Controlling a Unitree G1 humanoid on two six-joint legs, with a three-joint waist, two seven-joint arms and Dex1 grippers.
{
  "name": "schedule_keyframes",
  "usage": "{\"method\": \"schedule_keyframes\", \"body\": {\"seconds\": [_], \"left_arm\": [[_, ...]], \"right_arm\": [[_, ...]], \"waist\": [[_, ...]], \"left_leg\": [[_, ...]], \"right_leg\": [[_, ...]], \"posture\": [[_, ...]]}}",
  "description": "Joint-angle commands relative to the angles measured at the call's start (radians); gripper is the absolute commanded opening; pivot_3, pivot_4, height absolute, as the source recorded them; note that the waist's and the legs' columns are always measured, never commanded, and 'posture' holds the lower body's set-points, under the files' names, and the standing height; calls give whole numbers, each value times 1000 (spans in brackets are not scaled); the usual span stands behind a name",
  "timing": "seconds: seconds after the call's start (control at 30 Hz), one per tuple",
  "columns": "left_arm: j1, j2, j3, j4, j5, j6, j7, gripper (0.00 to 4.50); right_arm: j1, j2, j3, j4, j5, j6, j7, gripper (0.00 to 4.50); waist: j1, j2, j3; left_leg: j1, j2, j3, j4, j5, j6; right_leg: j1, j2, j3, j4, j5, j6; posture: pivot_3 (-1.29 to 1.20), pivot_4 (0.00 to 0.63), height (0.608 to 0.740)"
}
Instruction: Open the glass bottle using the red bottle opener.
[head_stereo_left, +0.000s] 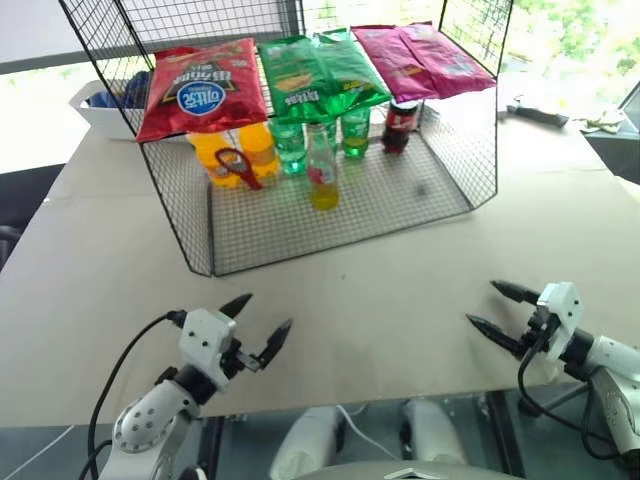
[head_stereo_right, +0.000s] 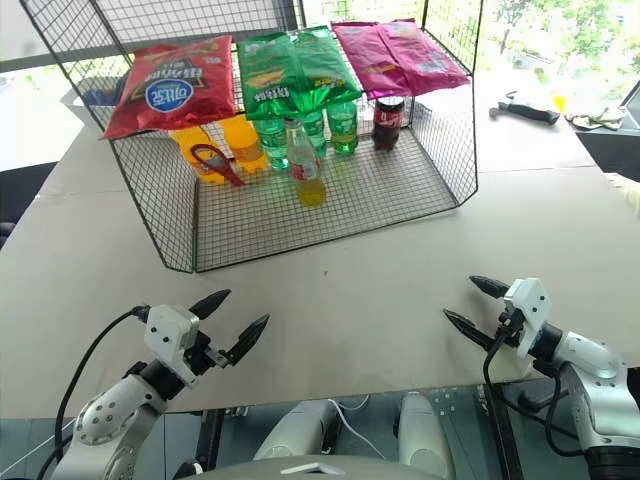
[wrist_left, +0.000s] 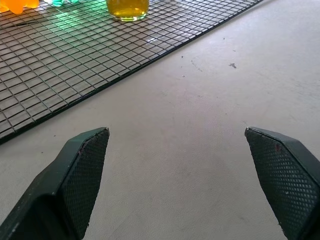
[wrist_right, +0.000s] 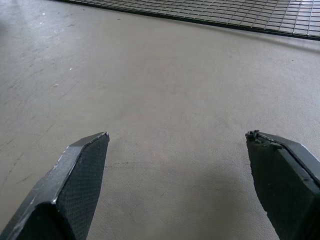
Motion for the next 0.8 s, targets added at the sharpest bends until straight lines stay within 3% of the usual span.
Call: {"method": "schedule_keyframes", "body": {"seconds": [0.03, 0.8], "left_arm": [[5, 8, 25, -31, -22, -22, -9, 4500], [-11, -6, 30, -33, -52, -14, -2, 4500]], "right_arm": [[4, -3, -28, -26, 19, -22, 5, 4411], [-18, 6, -12, -27, 22, -45, 24, 4411]], "waist": [[0, 0, 0], [0, 0, -1]], "left_leg": [[0, 0, 0, 0, 0, 0], [1, 0, 5, 12, 0, 0]], "right_leg": [[0, 0, 0, 0, 0, 0], [0, 0, 3, 14, 0, 0]], "posture": [[0, 150, 740], [0, 150, 740]]}}
